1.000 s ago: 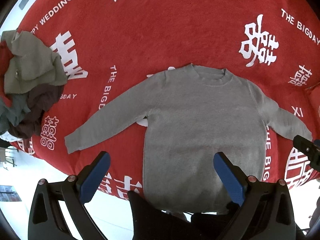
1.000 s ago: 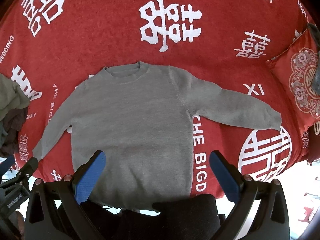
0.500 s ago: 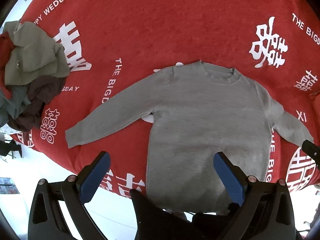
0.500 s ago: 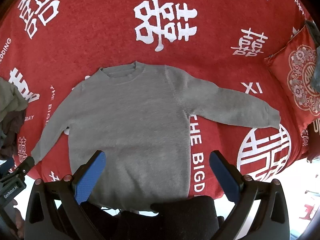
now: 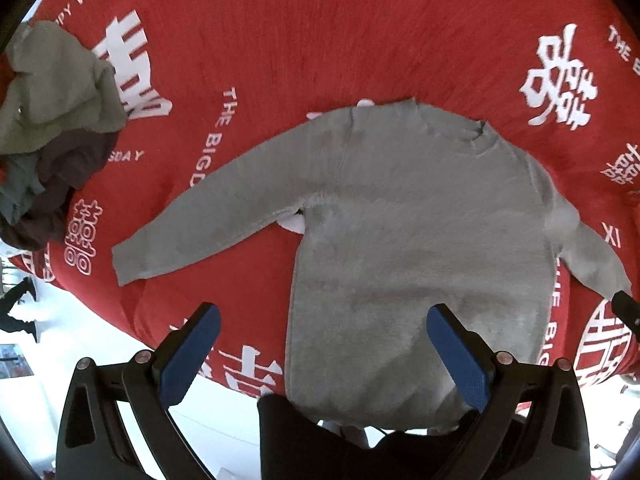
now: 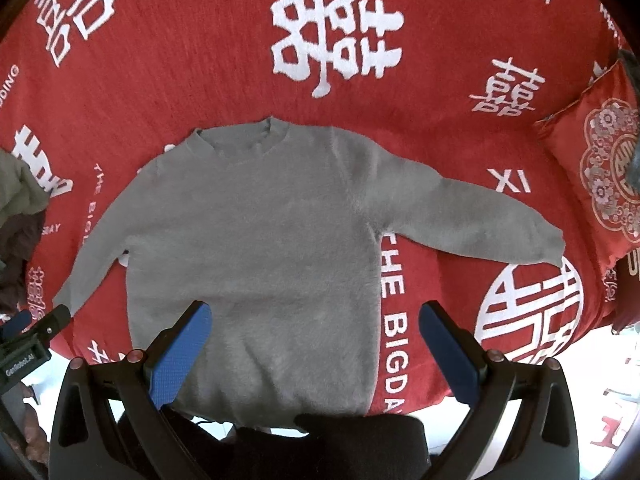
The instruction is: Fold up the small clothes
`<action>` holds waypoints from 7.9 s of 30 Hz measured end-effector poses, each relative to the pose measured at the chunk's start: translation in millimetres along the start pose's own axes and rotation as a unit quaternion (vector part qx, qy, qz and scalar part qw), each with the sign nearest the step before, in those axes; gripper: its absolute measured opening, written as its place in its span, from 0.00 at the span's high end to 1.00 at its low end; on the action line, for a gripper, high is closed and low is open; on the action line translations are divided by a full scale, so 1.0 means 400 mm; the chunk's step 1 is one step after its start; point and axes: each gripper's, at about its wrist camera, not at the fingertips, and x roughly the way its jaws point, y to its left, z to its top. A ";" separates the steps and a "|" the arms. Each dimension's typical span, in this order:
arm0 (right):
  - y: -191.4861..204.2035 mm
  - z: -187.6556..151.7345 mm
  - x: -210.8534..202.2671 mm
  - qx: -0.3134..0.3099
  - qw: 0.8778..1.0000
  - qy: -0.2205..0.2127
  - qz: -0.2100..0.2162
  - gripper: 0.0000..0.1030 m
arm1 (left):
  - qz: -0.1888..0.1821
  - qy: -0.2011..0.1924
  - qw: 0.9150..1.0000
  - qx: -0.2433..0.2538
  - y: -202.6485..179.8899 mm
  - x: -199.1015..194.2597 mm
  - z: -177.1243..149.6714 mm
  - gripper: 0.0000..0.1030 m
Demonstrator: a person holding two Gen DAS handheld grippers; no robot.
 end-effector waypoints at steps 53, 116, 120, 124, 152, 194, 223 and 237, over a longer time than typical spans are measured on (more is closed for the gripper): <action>0.256 -0.069 0.401 -0.127 0.991 0.025 0.017 0.00 | -0.247 -0.143 0.845 -0.452 0.639 0.526 -0.110 0.00; 0.735 0.091 0.578 -0.397 0.913 -0.053 0.081 0.16 | -0.021 -0.101 0.990 -0.098 0.147 0.445 -0.016 0.11; 0.718 0.132 0.569 -0.338 0.933 -0.062 0.108 0.87 | -0.021 -0.101 0.989 -0.101 0.141 0.451 -0.002 0.10; 0.607 0.185 0.495 -0.246 0.954 -0.098 0.143 0.87 | -0.008 -0.099 0.990 -0.100 0.136 0.446 0.011 0.10; 0.563 0.311 0.529 -0.303 0.918 0.021 0.255 0.54 | -0.014 -0.093 0.987 -0.133 0.152 0.467 0.031 0.10; 0.059 0.165 0.533 -0.115 0.991 0.011 0.070 0.58 | 0.018 -0.095 0.994 -0.046 0.104 0.452 0.104 0.07; -0.732 -0.193 0.433 0.309 0.935 -0.041 0.168 0.53 | -0.060 -0.054 0.983 0.162 -0.647 0.295 -0.034 0.07; -0.926 -0.235 0.485 0.488 0.808 -0.189 0.272 0.50 | -0.049 -0.075 0.981 0.170 -0.797 0.303 0.010 0.07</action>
